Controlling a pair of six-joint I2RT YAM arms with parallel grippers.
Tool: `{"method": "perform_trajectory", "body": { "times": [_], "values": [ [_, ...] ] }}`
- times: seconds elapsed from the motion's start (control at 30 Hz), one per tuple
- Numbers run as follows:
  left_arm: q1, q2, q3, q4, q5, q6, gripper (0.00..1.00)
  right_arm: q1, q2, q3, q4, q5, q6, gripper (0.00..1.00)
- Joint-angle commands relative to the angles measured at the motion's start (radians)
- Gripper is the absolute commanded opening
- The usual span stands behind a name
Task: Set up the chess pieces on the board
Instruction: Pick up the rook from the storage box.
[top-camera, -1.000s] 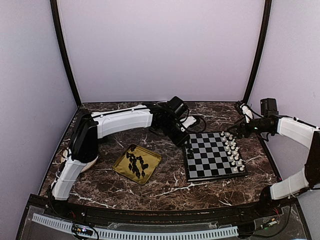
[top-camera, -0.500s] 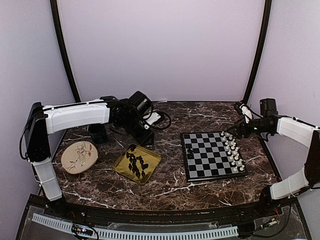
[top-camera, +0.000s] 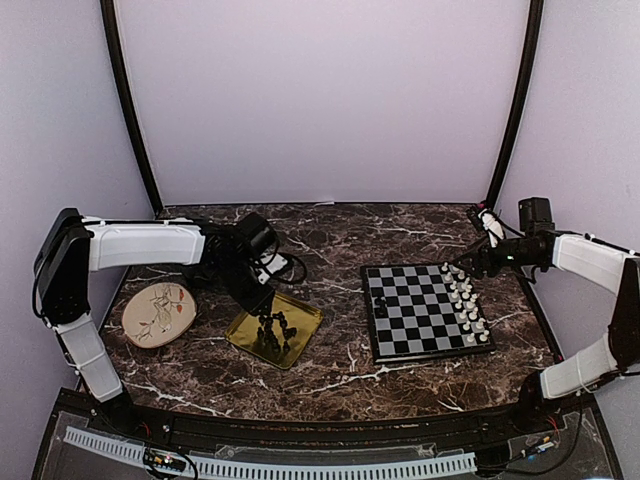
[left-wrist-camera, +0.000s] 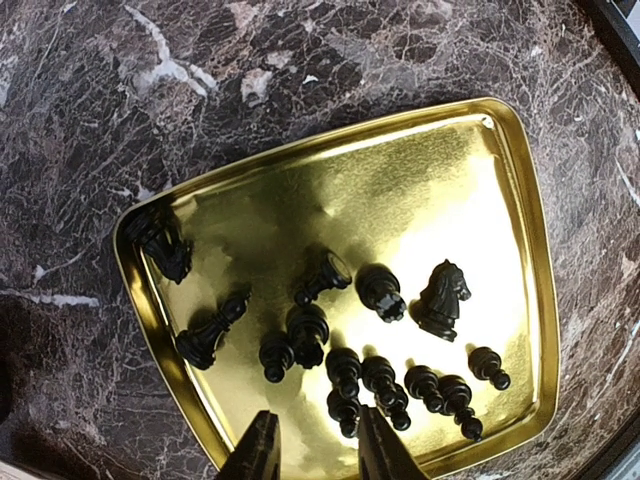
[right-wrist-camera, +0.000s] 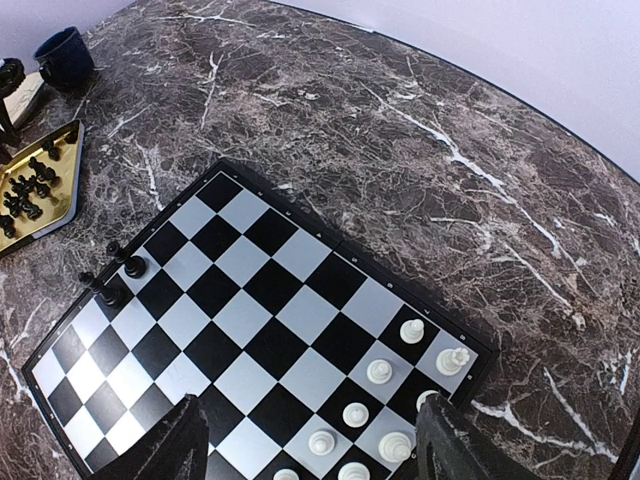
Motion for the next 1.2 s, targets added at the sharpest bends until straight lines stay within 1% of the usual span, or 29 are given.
{"method": "perform_trajectory", "body": {
  "times": [0.0,0.13,0.4,0.67,0.9,1.17],
  "values": [
    [0.007,-0.024,-0.012,0.018,0.015,-0.015,0.3,0.004,-0.001,0.018,0.0,0.006,-0.005,0.71],
    [0.007,0.017,0.027,0.012,0.007,-0.02,0.3,0.004,-0.003,0.018,-0.001,0.001,-0.006,0.71],
    [0.007,0.091,0.091,-0.04,0.01,-0.02,0.24,0.004,-0.017,0.014,0.002,0.006,-0.007,0.71],
    [0.006,0.12,0.097,-0.043,0.01,-0.029,0.23,0.004,-0.004,0.018,0.0,-0.001,-0.008,0.71],
    [0.007,0.135,0.097,-0.041,0.009,-0.026,0.21,0.004,-0.002,0.018,0.002,0.004,-0.009,0.71],
    [0.006,0.153,0.105,-0.033,0.029,-0.023,0.16,0.005,-0.001,0.017,0.002,0.004,-0.009,0.71]
  ]
}}
